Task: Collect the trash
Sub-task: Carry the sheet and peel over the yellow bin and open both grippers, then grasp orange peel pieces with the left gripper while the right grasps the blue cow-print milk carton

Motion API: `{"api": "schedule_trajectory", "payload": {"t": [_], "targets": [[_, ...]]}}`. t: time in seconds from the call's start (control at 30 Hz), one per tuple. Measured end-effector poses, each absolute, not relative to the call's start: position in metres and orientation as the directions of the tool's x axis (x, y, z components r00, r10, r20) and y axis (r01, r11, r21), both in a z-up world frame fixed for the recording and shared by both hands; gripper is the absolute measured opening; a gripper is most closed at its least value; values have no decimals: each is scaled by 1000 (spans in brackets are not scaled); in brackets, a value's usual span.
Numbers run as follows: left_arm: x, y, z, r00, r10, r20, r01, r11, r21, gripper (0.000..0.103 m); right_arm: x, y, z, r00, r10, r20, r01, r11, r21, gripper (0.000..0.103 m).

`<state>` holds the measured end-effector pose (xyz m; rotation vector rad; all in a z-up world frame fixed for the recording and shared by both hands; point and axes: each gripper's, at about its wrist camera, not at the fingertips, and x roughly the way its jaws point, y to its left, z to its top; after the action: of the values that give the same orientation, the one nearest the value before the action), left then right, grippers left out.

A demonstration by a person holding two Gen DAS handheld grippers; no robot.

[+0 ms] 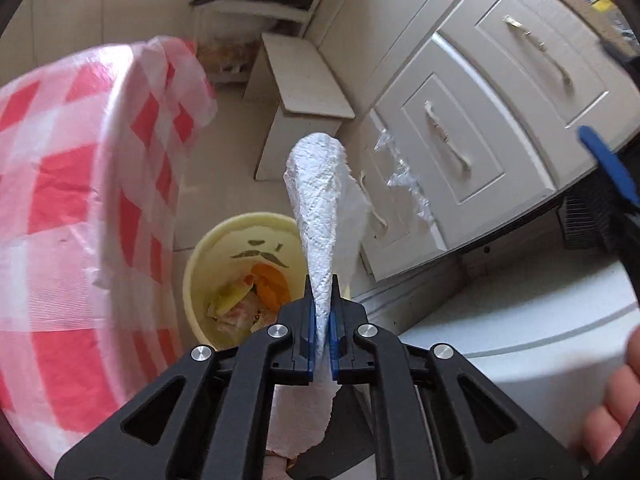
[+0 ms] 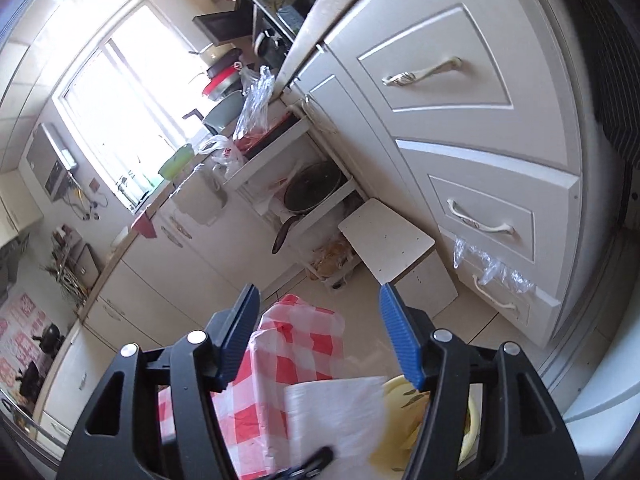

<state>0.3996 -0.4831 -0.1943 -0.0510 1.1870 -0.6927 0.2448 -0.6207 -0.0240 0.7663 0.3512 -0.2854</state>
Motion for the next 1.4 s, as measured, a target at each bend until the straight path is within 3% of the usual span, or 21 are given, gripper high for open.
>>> {"api": "schedule_trajectory", "payload": {"t": [0.03, 0.1, 0.17, 0.3, 0.47, 0.67, 0.8, 0.9, 1.07, 1.17, 1.3, 1.33, 1.37, 1.4], "targets": [[404, -489, -209, 188, -485, -854, 450, 816, -364, 11, 245, -622, -23, 906, -123, -406, 373, 686, 625, 61], [409, -494, -232, 168, -432, -886, 422, 844, -331, 30, 245, -623, -20, 909, -121, -399, 367, 687, 627, 61], [413, -493, -248, 150, -403, -903, 394, 862, -319, 39, 244, -622, -19, 912, -126, -390, 364, 687, 629, 61], [414, -483, -245, 140, -422, -896, 371, 861, -347, 48, 246, -621, -20, 911, -118, -394, 360, 692, 626, 61], [403, -470, -196, 179, -501, -847, 421, 817, -394, 56, 249, -620, -21, 909, -116, -401, 364, 691, 625, 61], [383, -391, -138, 285, -527, -801, 462, 807, -367, 60, 259, -604, -29, 901, -61, -430, 341, 714, 612, 61], [386, -282, -102, 471, -405, -784, 354, 900, -252, 72, 271, -571, -25, 902, 12, -432, 268, 769, 581, 61], [401, -184, -93, 584, -210, -784, 153, 977, -148, 83, 287, -531, -24, 891, 137, -433, 159, 799, 580, 62], [440, -76, -122, 547, -15, -837, -58, 997, -57, 83, 318, -439, -34, 775, 382, -503, -41, 825, 564, 64], [455, -59, -144, 487, -49, -872, -15, 998, -65, 83, 329, -376, -47, 662, 477, -578, -152, 840, 520, 64], [456, -66, -165, 467, 5, -884, 52, 998, 33, 82, 333, -306, -76, 488, 547, -680, -254, 835, 489, 65], [456, -65, -168, 472, 9, -882, 54, 998, 39, 78, 333, -293, -82, 453, 555, -698, -275, 832, 482, 65], [458, -61, -171, 472, -8, -881, 49, 999, 17, 65, 333, -279, -87, 425, 558, -713, -297, 830, 472, 65], [457, -57, -170, 490, -17, -872, 38, 999, 2, 59, 333, -268, -91, 406, 557, -724, -312, 829, 463, 65]]}}
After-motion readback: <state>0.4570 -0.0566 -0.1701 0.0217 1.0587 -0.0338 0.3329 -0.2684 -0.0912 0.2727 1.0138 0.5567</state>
